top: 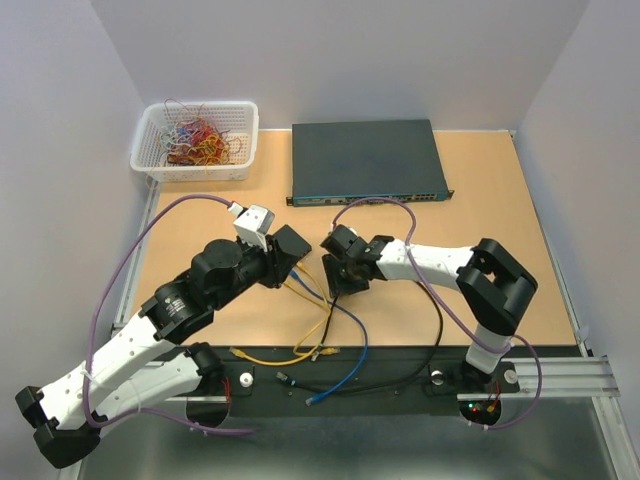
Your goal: Insert the plug into the switch port
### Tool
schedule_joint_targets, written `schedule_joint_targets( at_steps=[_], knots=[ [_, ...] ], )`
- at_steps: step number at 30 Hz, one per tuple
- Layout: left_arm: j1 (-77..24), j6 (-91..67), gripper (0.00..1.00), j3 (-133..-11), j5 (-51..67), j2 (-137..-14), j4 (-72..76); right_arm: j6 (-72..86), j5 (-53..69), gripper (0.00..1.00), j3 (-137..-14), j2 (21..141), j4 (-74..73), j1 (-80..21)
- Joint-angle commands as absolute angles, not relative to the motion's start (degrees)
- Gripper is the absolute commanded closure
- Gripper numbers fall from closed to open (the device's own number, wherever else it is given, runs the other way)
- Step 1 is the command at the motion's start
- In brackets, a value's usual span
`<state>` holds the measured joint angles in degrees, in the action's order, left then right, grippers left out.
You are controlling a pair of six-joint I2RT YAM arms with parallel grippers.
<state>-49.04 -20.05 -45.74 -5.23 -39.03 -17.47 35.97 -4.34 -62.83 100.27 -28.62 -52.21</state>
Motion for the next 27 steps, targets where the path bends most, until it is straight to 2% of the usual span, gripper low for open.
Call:
schedule_joint_targets(
  at_steps=[1,6,9,10,14,16,21,27],
  knots=[
    [-48.9,-19.9,0.70,-45.3,-5.9,-38.3,-14.9,37.7,-5.2,0.44,-65.6,101.8,-25.1,-52.6],
    [-48.9,-19.7,0.70,-45.2,-5.5,-38.5,-14.8,37.6,-4.9,0.43,-66.3,103.5,-24.9,-52.6],
    [-48.9,-19.5,0.70,-45.3,-5.6,-38.5,-14.8,37.3,-4.0,0.51,-66.4,105.5,-25.1,-52.6],
    [-48.9,-19.5,0.70,-45.3,-5.6,-38.5,-14.8,37.0,-3.6,0.62,-66.4,106.2,-25.4,-52.6],
    [-48.9,-19.4,0.70,-45.2,-5.6,-38.7,-14.7,36.4,-2.5,0.83,-65.8,109.8,-26.7,-52.6],
    [-48.9,-19.4,0.70,-45.2,-5.6,-39.1,-14.9,36.6,-2.6,0.98,-65.5,111.2,-26.6,-52.6],
    [-48.9,-19.3,0.71,-45.4,-6.1,-39.8,-14.9,37.2,-6.9,1.00,-65.8,110.7,-26.4,-52.5],
    [-48.9,-20.9,0.75,-45.5,-3.9,-41.9,-10.0,41.2,-12.4,1.00,-64.6,97.1,-22.9,-47.0]
  ],
)
